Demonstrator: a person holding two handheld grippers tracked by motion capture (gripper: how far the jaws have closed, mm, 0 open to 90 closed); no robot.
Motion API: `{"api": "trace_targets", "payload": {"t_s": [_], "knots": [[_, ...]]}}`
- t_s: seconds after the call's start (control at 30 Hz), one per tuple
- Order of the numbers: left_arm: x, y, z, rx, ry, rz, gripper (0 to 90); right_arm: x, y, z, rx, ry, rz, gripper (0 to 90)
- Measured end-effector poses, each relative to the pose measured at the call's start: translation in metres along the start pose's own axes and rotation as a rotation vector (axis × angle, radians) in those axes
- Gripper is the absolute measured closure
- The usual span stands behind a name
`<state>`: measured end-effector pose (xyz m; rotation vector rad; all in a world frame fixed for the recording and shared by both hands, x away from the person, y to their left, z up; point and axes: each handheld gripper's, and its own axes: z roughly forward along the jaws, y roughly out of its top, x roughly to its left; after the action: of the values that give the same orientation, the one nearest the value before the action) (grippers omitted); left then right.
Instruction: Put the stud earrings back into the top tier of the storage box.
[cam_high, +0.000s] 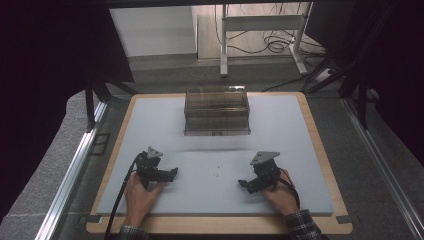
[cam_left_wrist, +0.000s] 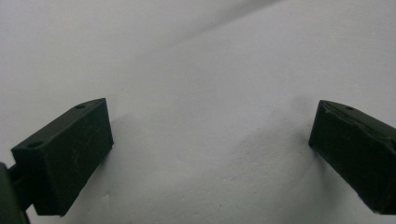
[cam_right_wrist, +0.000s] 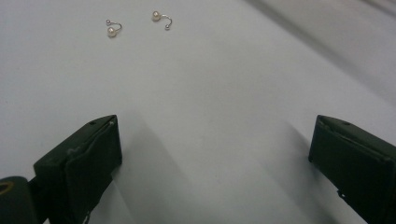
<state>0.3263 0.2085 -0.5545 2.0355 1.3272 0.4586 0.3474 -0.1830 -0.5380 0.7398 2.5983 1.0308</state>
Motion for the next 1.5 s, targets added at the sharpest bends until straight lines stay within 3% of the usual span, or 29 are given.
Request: {"api": "trace_targets", "payload": {"t_s": [1.2, 1.5], "knots": [[0.0, 0.0, -0.001, 0.008, 0.004, 0.013, 0.0, -0.001, 0.002, 0.0, 0.018, 0.008, 0.002, 2.1], [0.0, 0.0, -0.001, 0.008, 0.004, 0.013, 0.0, -0.003, 0.01, -0.002, 0.082, 0.018, -0.01, 6.4]]}}
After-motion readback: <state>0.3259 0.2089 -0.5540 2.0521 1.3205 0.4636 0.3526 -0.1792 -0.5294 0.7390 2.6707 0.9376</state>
